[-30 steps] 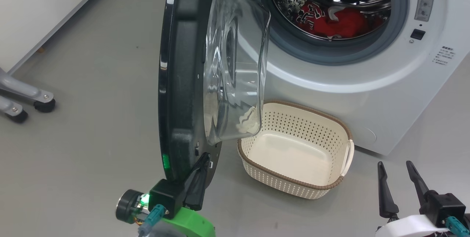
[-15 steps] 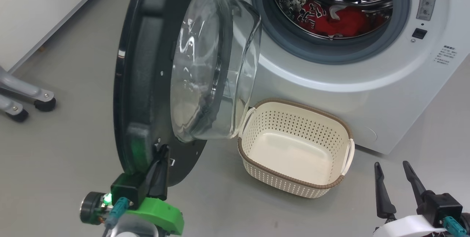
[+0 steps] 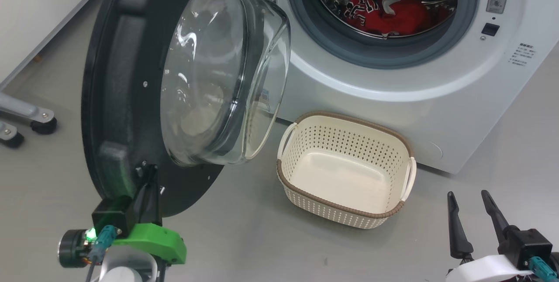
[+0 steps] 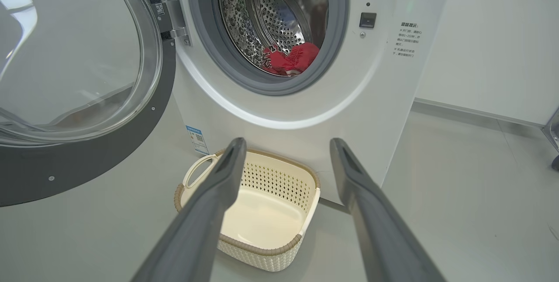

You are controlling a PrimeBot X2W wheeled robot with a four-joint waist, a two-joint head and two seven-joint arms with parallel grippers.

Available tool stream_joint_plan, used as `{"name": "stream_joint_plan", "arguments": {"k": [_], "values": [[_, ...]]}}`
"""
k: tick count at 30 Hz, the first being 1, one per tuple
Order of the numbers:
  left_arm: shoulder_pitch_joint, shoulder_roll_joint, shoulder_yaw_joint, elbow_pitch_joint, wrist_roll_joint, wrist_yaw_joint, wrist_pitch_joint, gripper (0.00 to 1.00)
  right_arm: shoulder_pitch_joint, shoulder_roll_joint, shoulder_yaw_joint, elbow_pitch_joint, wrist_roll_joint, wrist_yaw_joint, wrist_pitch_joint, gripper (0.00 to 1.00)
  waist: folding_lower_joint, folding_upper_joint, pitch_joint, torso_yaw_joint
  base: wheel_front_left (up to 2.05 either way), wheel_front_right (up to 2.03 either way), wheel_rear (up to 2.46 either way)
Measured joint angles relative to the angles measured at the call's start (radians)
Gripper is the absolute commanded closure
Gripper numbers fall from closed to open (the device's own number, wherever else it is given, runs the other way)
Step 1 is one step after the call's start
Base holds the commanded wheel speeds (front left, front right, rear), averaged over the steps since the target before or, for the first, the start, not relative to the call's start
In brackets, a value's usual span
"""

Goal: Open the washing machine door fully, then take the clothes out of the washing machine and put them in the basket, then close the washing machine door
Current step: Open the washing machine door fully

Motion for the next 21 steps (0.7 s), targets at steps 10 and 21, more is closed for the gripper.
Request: {"name": "stream_joint_plan", "arguments": {"k": [10, 21], "values": [[-0.063, 0.006, 0.118, 0.08, 0.013, 0.0, 0.0, 1.0, -0.006, -0.001, 0.004, 0.003, 0.0, 0.009, 0.0, 0.0, 0.0, 0.0, 0.002, -0.01, 0.0, 0.0, 0.0], [-0.15, 0.023, 0.172, 0.166, 0.016, 0.0, 0.016, 1.0, -0.014, -0.001, 0.008, 0.007, 0.0, 0.012, 0.0, 0.0, 0.0, 0.0, 0.005, -0.02, 0.0, 0.0, 0.0]]}}
